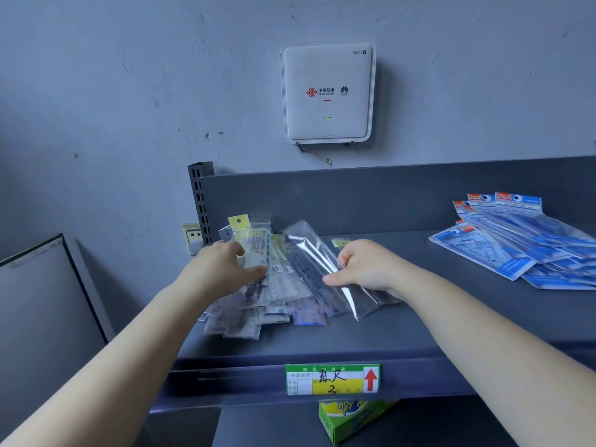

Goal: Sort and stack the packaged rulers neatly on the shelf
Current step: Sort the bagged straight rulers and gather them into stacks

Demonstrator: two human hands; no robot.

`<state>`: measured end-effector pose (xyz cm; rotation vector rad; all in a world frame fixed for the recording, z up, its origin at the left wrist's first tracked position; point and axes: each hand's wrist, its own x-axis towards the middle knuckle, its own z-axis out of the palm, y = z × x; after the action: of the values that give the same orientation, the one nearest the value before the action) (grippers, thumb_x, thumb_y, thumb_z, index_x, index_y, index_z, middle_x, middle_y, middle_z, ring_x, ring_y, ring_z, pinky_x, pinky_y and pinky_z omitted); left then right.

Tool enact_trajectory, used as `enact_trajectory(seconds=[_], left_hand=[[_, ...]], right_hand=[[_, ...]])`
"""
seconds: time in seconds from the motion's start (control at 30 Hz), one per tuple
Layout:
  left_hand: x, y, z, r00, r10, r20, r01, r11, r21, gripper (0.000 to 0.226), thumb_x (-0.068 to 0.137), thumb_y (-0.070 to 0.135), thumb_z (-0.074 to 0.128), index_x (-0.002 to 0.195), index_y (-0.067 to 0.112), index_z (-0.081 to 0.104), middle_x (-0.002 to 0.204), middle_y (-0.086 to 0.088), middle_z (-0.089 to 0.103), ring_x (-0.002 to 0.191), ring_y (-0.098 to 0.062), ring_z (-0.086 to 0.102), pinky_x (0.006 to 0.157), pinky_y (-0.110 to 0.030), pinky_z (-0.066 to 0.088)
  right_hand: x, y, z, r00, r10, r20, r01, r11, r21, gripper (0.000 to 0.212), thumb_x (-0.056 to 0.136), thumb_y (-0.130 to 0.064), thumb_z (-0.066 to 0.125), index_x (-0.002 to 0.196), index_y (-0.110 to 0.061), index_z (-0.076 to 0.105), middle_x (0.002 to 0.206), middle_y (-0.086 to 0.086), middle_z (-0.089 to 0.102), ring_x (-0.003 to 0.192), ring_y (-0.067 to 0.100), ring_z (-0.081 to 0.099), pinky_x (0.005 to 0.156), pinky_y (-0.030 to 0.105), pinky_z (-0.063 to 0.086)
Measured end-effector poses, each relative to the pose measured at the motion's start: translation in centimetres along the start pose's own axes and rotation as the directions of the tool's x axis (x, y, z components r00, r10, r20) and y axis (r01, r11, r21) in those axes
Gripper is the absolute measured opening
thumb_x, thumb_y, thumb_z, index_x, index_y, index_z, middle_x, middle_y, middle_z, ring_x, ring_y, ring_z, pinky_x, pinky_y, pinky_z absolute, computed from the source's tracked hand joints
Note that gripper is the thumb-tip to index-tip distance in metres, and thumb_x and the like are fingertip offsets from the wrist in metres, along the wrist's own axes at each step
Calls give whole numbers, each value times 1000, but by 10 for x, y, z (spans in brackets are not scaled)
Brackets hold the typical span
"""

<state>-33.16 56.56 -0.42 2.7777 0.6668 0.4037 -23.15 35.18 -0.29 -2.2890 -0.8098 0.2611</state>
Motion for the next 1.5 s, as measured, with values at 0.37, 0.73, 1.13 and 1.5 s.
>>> enact_trajectory(seconds=[0.37, 0.73, 1.13, 1.5], left_hand=[[1, -2, 6, 991, -137, -11, 126, 941, -314, 67, 80, 37, 70, 134, 6, 47, 105, -13, 63, 84, -24, 57, 71, -28, 39], [1, 0, 2, 986, -149, -70, 120, 941, -317, 29, 86, 26, 65, 73, 1, 65, 58, -12, 51, 50, -23, 42, 50, -24, 30], [-6, -2, -5, 969, -133, -210, 98, 980, -171, 50, 85, 36, 65, 53, 13, 33, 48, -1, 35, 46, -17, 32, 47, -24, 21], [-26, 17, -2, 973, 31, -230, -166, 786, -596, 38, 85, 28, 67, 55, 6, 57, 36, 8, 46, 34, -3, 35, 41, -8, 29]], right_hand=[[-1, 11, -19, 980, 154, -126, -64, 842, 535, 17, 91, -5, 45, 80, -14, 54, 65, 1, 60, 50, 10, 40, 42, 18, 27], [-11, 79, -68, 888, 384, -255, -443, 863, -242, 23, 73, -12, 61, 56, -9, 46, 54, 8, 52, 52, 23, 49, 47, 22, 33], [-16, 4, -22, 984, 52, -171, -49, 999, 21, 24, 80, -29, 69, 90, -7, 67, 73, 1, 60, 67, 20, 54, 57, 24, 38], [7, -59, 37, 997, 31, -74, 32, 688, 725, 10, 92, -14, 58, 98, -6, 54, 74, 3, 58, 58, 11, 55, 46, 17, 45]])
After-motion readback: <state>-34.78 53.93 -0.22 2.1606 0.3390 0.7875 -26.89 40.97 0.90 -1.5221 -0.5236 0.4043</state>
